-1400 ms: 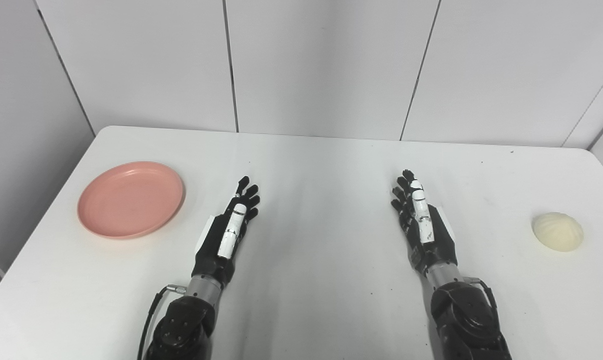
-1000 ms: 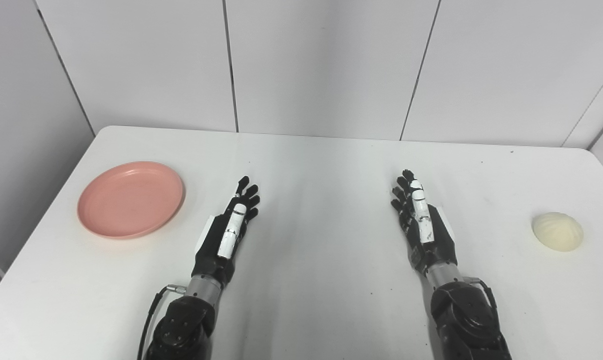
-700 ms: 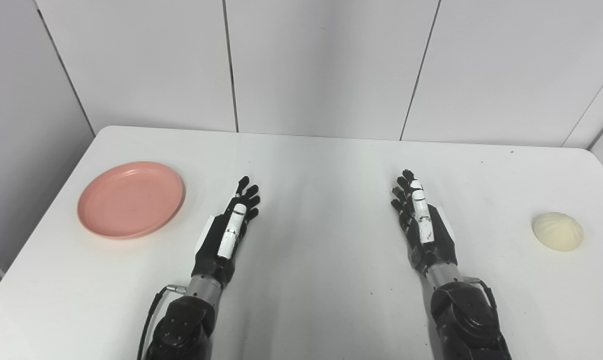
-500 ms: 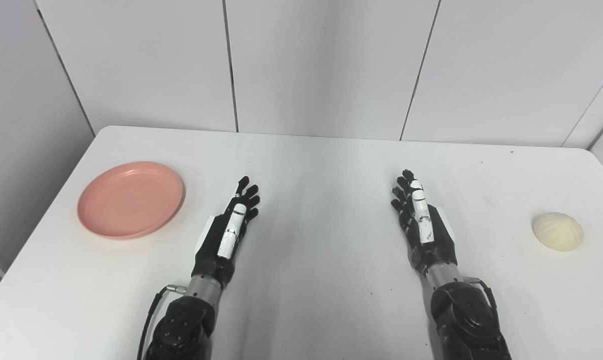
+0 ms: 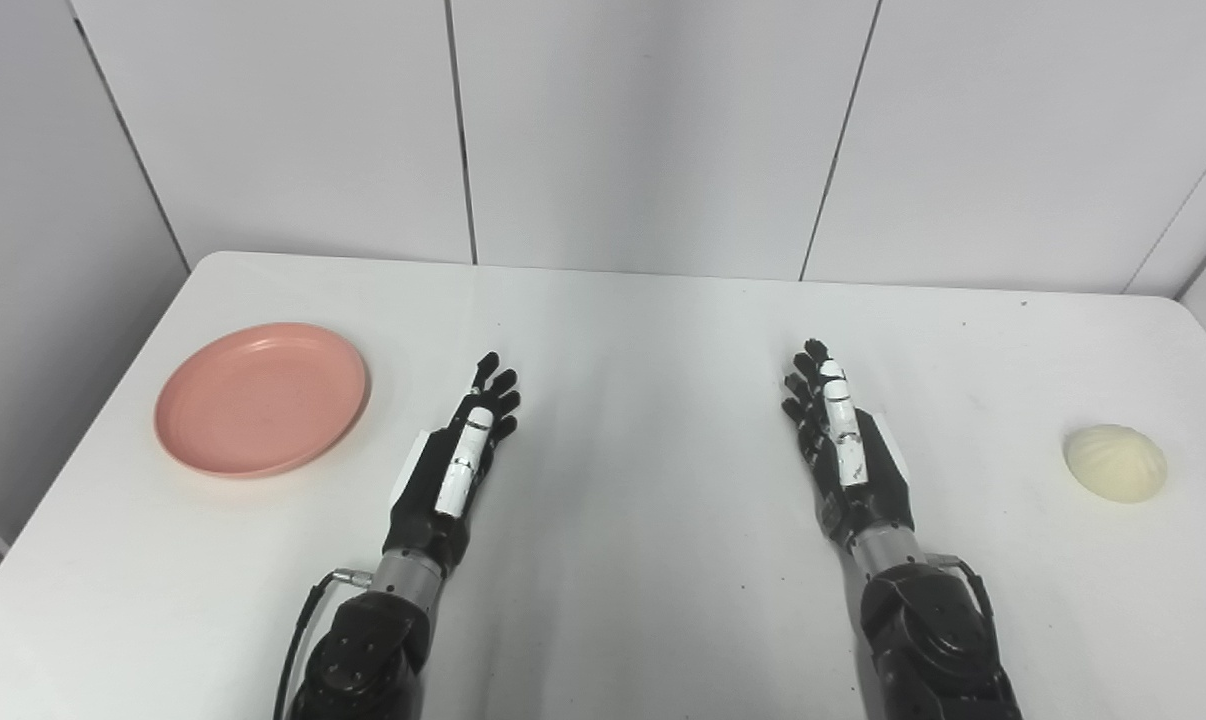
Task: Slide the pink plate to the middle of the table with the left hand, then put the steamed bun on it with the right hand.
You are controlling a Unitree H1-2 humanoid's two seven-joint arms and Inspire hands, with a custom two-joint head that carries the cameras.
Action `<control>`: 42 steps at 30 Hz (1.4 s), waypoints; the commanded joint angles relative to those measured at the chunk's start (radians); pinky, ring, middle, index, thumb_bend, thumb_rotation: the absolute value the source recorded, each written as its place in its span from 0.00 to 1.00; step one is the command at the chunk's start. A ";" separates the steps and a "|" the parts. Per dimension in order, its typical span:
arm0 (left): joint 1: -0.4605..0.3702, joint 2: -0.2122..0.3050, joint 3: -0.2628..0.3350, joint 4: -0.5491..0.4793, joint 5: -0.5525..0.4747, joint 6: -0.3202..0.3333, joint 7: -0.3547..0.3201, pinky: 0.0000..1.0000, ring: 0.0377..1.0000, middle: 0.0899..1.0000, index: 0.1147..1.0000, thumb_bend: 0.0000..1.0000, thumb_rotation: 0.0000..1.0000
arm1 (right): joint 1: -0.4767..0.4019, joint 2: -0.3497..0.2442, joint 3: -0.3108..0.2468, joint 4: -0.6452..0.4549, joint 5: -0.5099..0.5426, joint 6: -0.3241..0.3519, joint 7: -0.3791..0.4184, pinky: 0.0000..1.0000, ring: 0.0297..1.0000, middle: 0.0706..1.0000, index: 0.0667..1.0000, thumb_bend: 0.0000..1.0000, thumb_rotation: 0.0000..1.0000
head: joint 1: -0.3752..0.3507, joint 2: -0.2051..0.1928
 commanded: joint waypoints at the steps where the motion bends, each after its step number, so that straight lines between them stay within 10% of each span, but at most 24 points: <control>1: 0.035 0.010 -0.003 0.062 0.013 0.071 -0.003 0.96 0.96 0.97 0.99 0.42 1.00 | 0.016 0.010 0.010 0.024 -0.008 0.038 -0.001 1.00 1.00 1.00 1.00 0.25 1.00 | 0.001 -0.001; 15: 0.034 0.009 -0.003 0.063 0.016 0.071 0.000 0.95 0.96 0.97 0.99 0.42 1.00 | 0.016 0.012 0.009 0.026 -0.015 0.040 -0.004 1.00 1.00 1.00 1.00 0.25 1.00 | 0.001 -0.004; 28: -0.002 -0.033 -0.020 0.175 0.031 0.001 0.020 0.96 0.96 0.97 0.99 0.43 1.00 | 0.016 -0.027 -0.013 0.023 0.025 0.065 0.028 1.00 1.00 1.00 1.00 0.21 1.00 | 0.228 -0.075; 42: -0.042 -0.060 -0.036 0.280 0.071 -0.059 0.038 0.96 0.97 0.98 0.99 0.45 1.00 | 0.010 -0.051 -0.036 0.062 0.074 0.014 0.076 1.00 1.00 1.00 1.00 0.15 1.00 | 0.301 -0.113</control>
